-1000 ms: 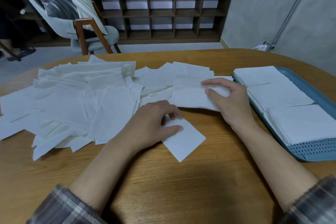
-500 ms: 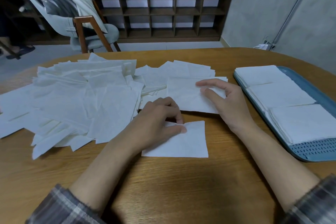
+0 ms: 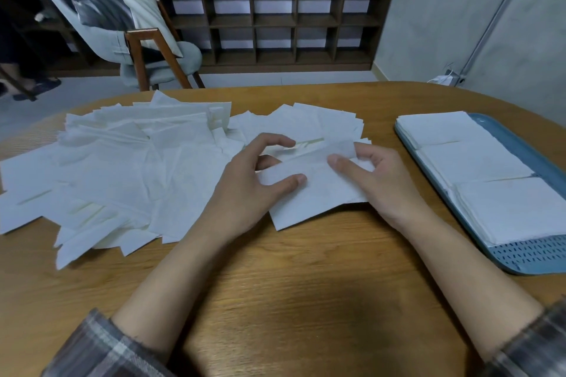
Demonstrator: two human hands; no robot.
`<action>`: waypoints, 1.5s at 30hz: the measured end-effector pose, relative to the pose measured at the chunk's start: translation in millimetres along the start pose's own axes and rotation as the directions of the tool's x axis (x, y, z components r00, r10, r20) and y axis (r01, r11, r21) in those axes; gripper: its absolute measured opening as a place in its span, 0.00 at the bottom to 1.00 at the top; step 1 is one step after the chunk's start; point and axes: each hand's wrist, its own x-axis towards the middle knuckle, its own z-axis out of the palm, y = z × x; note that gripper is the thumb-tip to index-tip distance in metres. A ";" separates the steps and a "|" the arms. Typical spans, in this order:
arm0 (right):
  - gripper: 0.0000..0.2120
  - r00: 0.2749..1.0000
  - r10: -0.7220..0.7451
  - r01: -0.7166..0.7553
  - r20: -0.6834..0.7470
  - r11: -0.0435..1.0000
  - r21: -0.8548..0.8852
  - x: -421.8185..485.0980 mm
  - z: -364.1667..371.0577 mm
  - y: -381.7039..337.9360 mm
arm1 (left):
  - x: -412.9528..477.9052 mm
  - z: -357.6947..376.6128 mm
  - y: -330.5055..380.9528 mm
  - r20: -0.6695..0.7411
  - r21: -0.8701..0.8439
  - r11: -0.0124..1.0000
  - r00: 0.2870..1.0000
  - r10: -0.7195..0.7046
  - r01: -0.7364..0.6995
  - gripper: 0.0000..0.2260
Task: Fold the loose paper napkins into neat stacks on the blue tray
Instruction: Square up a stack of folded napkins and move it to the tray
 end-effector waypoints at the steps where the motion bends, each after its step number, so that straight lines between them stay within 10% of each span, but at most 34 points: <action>1: 0.09 1.000 0.014 -0.014 -0.007 1.000 0.019 1.1 -2.0 -0.3 | 0.4 -0.1 -0.6 -0.008 -0.020 1.000 1.000 0.000 0.000 0.17; 29: 0.30 0.996 -0.012 0.030 0.087 0.979 -0.203 1.3 2.5 3.6 | 0.3 4.3 -3.9 -0.009 -0.107 0.994 0.999 -0.038 0.036 0.04; 34: 0.34 0.999 -0.025 0.031 0.047 0.991 -0.133 4.6 1.9 2.9 | 1.7 2.7 -6.6 -0.167 0.038 0.999 0.986 -0.026 0.032 0.14; 39: 0.39 0.993 -0.097 0.090 0.061 0.990 0.105 4.7 0.4 3.4 | -5.6 6.5 9.0 -0.037 -0.159 0.987 0.999 -0.032 0.026 0.19; 45: 0.39 0.998 -0.055 0.058 0.023 0.985 -0.161 4.1 0.6 9.9 | -7.3 15.8 -1.0 -0.008 -0.029 0.999 1.000 0.022 -0.022 0.24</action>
